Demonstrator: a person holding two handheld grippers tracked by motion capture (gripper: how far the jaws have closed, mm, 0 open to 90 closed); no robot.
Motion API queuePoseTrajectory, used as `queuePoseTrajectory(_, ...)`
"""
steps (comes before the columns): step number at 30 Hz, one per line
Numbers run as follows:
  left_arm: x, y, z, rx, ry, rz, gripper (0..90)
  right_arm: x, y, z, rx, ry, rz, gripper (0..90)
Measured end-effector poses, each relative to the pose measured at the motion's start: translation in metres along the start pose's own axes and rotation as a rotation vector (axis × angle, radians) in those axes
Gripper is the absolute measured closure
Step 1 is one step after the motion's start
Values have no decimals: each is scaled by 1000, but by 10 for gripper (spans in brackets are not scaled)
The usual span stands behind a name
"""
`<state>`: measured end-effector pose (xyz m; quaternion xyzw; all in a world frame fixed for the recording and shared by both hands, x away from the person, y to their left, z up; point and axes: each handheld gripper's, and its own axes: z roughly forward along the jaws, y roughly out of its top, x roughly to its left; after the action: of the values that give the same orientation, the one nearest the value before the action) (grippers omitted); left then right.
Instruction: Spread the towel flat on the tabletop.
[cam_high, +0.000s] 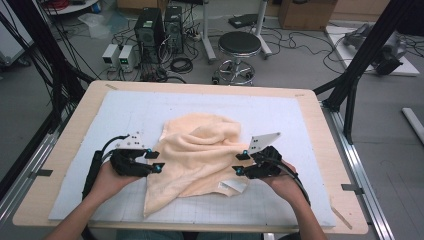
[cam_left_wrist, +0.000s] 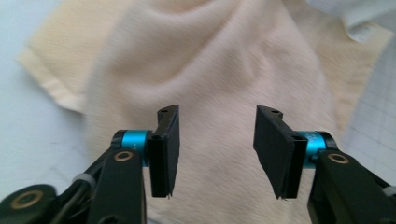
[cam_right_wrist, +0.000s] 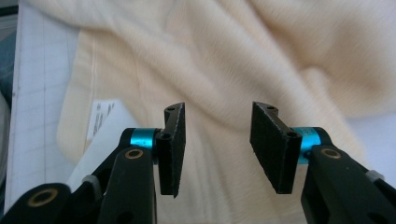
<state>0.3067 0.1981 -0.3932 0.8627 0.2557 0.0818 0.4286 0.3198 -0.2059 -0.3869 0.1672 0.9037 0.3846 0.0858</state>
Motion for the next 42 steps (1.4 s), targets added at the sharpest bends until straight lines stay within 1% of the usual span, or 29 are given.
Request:
queuePoseTrajectory(1,-5,-5,4,16,-11,29,490,3,-8,5,11,11,5,554)
queuePoseTrajectory(2,-7,-8,7,34,-15,44,490,3,-8,5,11,11,5,554)
queuePoseTrajectory(3,-9,-13,12,64,-23,52,490,3,-16,11,39,25,14,556)
queuePoseTrajectory(4,-9,-15,14,81,-30,56,490,3,-16,11,39,25,14,556)
queuePoseTrajectory(5,-10,-21,21,116,-55,60,507,4,-21,18,56,39,18,561)
queuePoseTrajectory(6,-10,-21,21,116,-55,60,533,4,-21,18,56,39,18,561)
queuePoseTrajectory(7,-10,-23,24,143,-67,69,533,5,-23,21,69,45,23,569)
queuePoseTrajectory(9,-10,-26,29,160,-77,71,618,6,-25,28,108,43,10,610)
queuePoseTrajectory(11,-8,-27,28,155,-69,72,676,6,-26,35,135,53,12,669)
queuePoseTrajectory(13,-5,-29,27,146,-90,41,745,5,-26,36,122,75,12,767)
queuePoseTrajectory(14,-4,-29,27,145,-92,32,783,5,-25,36,120,87,14,850)
queuePoseTrajectory(16,-6,-29,26,146,-96,34,835,7,-25,35,125,90,-15,865)
queuePoseTrajectory(17,-9,-28,25,152,-87,58,852,8,-25,34,125,127,-8,871)
queuePoseTrajectory(18,-9,-28,25,152,-87,58,857,8,-25,34,125,127,-8,871)
queuePoseTrajectory(19,-11,-29,22,155,-98,66,861,11,-26,32,124,159,1,872)
queuePoseTrajectory(20,-11,-29,22,155,-98,66,862,11,-26,32,124,159,1,872)
queuePoseTrajectory(21,-12,-29,19,156,-116,64,862,13,-26,30,116,169,-8,872)
queuePoseTrajectory(23,-15,-29,13,134,-146,63,866,23,-24,17,86,187,-26,872)
queuePoseTrajectory(27,-23,-29,-3,99,-162,85,868,30,-26,4,56,194,-33,872)
queuePoseTrajectory(29,-23,-28,-12,78,-147,85,868,35,-29,-11,28,199,-40,872)
queuePoseTrajectory(30,-22,-28,-14,64,-139,75,868,35,-29,-11,28,199,-40,872)
queuePoseTrajectory(32,-15,-28,-20,56,-110,61,870,34,-31,-19,17,193,-39,871)
queuePoseTrajectory(34,-6,-28,-20,43,-114,29,870,31,-32,-26,-3,193,-24,871)
queuePoseTrajectory(36,1,-28,-18,47,-57,16,894,27,-32,-29,5,173,-33,863)
queuePoseTrajectory(37,4,-28,-17,41,-45,-4,844,22,-33,-27,3,172,-15,763)
queuePoseTrajectory(38,6,-28,-15,42,-37,-14,844,22,-33,-27,3,172,-15,763)
queuePoseTrajectory(39,7,-28,-13,40,-55,-34,799,20,-33,-25,0,172,-3,719)
queuePoseTrajectory(40,5,-28,-12,31,-80,-37,752,17,-32,-24,-5,166,11,700)
queuePoseTrajectory(42,-1,-26,-10,27,-115,-15,702,15,-31,-22,-19,159,15,686)
